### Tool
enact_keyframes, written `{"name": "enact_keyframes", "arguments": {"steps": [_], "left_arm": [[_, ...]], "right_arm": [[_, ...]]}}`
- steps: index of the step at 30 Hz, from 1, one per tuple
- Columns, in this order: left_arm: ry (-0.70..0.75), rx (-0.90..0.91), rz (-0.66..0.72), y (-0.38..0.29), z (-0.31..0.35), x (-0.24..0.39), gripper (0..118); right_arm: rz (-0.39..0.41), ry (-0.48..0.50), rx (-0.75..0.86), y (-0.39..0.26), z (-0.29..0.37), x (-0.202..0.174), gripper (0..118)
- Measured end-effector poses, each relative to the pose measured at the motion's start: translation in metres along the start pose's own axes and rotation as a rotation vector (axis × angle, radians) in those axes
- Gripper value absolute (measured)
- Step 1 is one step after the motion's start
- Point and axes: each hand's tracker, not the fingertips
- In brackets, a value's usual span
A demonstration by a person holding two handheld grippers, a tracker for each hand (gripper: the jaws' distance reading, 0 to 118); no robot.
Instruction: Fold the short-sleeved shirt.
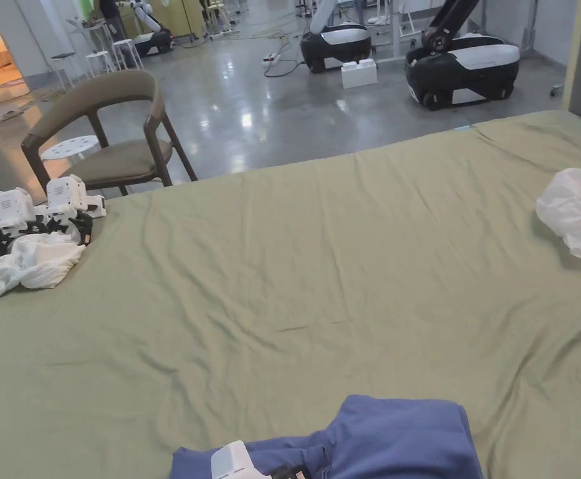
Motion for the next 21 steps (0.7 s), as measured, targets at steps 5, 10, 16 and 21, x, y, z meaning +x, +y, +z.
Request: {"name": "enact_keyframes", "arguments": {"steps": [5, 10, 16, 21], "left_arm": [[-0.066, 0.136, 0.106, 0.036, 0.066, -0.037, 86], [0.018, 0.249, 0.283, 0.055, 0.119, -0.103, 88], [-0.094, 0.125, 0.413, 0.048, 0.083, -0.139, 84], [-0.123, 0.161, 0.521, 0.036, 0.072, -0.144, 14]], "right_arm": [[0.012, 0.014, -0.02, -0.002, -0.008, 0.002, 0], [-0.048, 0.057, -0.024, -0.003, -0.019, 0.001, 0], [-0.013, 0.064, -0.044, 0.001, -0.021, -0.009, 0], [0.006, 0.061, -0.042, 0.004, -0.015, -0.012, 0]]}}
